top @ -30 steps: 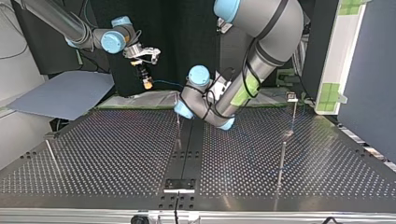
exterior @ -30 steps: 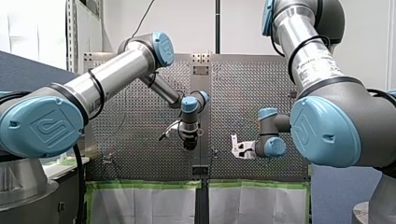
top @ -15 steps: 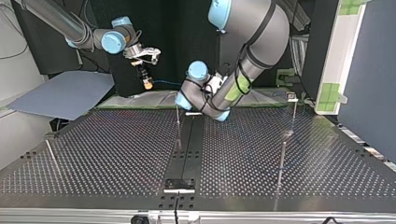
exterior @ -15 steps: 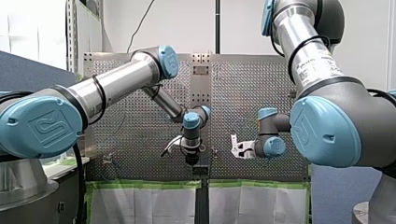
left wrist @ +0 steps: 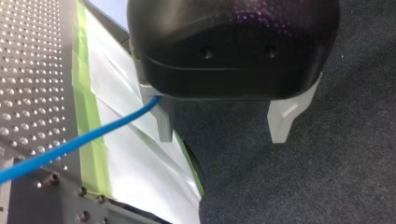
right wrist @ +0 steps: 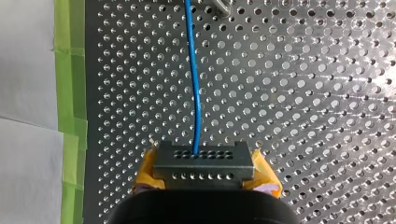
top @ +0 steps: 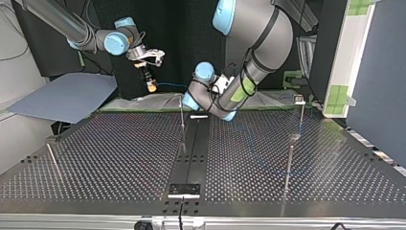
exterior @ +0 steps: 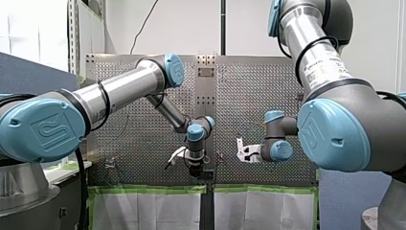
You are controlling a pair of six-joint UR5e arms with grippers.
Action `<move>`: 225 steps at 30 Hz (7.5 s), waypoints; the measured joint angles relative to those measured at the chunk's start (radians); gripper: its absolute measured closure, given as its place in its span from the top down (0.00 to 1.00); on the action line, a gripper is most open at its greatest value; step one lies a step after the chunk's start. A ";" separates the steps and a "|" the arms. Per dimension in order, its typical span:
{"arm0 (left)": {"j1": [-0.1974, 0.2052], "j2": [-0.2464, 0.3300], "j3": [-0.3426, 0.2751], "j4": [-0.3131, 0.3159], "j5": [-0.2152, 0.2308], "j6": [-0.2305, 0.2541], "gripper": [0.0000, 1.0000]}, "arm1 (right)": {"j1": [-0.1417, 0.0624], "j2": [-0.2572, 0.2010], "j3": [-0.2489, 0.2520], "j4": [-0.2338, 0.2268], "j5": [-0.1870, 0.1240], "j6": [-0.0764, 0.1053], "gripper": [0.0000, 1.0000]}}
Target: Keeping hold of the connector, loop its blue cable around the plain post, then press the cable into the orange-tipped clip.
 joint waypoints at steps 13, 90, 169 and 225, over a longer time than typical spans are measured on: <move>0.018 -0.031 -0.038 0.070 -0.007 -0.005 1.00 | 0.001 0.000 0.000 0.005 0.000 -0.003 0.00; 0.054 -0.180 -0.062 0.137 0.001 -0.024 1.00 | 0.012 0.000 -0.002 -0.007 -0.003 0.000 0.00; 0.027 0.031 -0.374 0.826 -0.059 -0.271 1.00 | 0.023 0.000 -0.003 -0.012 -0.008 0.006 0.00; 0.021 0.079 -0.525 1.363 -0.115 -0.207 0.00 | 0.009 0.000 -0.015 0.006 -0.005 0.008 0.00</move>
